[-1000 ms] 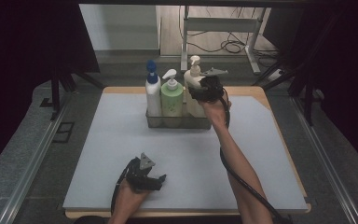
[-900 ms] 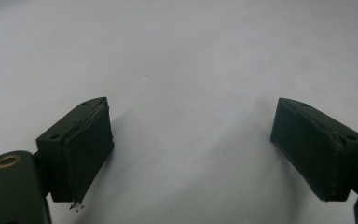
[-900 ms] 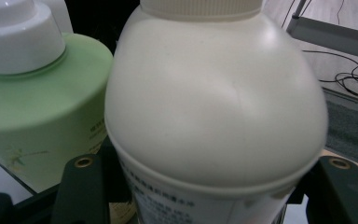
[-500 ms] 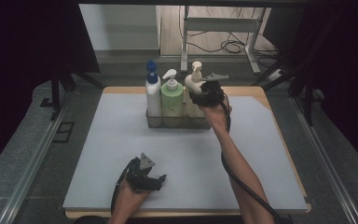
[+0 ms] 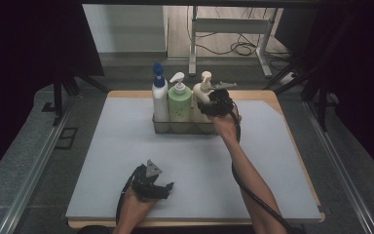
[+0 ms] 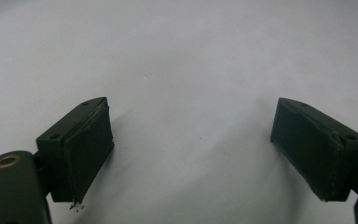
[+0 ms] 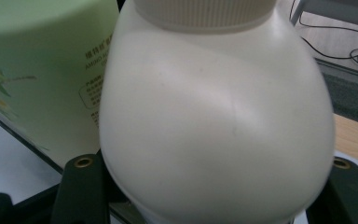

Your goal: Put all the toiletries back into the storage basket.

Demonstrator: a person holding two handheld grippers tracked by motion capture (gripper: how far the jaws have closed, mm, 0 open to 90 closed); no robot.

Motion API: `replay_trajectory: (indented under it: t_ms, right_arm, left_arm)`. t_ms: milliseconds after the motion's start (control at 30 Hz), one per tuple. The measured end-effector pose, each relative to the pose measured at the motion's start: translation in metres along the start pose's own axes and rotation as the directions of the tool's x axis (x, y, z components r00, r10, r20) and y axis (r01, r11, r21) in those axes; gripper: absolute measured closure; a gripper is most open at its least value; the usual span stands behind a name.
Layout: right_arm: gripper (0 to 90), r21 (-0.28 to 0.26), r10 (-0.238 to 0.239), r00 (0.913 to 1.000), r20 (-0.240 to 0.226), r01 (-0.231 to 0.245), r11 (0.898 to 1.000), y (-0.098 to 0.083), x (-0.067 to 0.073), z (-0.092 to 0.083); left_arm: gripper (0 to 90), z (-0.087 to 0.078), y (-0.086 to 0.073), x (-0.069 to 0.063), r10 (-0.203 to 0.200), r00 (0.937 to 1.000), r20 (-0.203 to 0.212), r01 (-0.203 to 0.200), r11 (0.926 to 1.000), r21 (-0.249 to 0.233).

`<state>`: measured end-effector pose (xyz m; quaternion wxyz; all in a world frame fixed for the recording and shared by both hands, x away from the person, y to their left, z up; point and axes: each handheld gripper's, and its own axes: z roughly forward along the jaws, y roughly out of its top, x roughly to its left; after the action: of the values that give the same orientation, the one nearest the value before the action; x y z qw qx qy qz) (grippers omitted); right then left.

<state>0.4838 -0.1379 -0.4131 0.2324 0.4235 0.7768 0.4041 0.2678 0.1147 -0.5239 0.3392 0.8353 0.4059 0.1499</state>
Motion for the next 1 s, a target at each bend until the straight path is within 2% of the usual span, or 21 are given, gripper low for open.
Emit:
replay_trajectory:
  t_ms: [400,633,767,867,1000]
  right_arm:
    - [37.8,0.028,0.026,0.9994,-0.021,-0.026,0.999,-0.007,-0.003,0.005]
    - [37.1,0.024,0.021,0.9994,-0.026,-0.02,0.999,-0.007,-0.003,0.005]
    - [31.9,0.025,0.024,0.9977,-0.063,-0.022,0.999,-0.007,-0.005,0.004]
    - [27.3,0.025,0.003,0.9981,-0.062,-0.002,1.0,-0.007,-0.005,0.002]
    - [25.4,0.019,-0.012,0.9976,-0.068,0.013,1.0,-0.008,-0.005,-0.005]
  left_arm:
    - [12.2,0.0,0.0,0.0,0.001,1.0,0.0,-0.001,1.0,0.001]
    - [12.2,0.0,0.0,0.0,0.001,1.0,0.0,-0.001,1.0,0.0]
    - [12.2,0.0,0.0,0.0,0.002,1.0,0.0,-0.002,1.0,0.001]
    - [12.2,0.0,0.0,0.0,0.002,1.0,0.0,-0.002,1.0,0.001]
    - [12.2,0.0,0.0,0.0,0.0,1.0,0.0,0.0,1.0,-0.001]
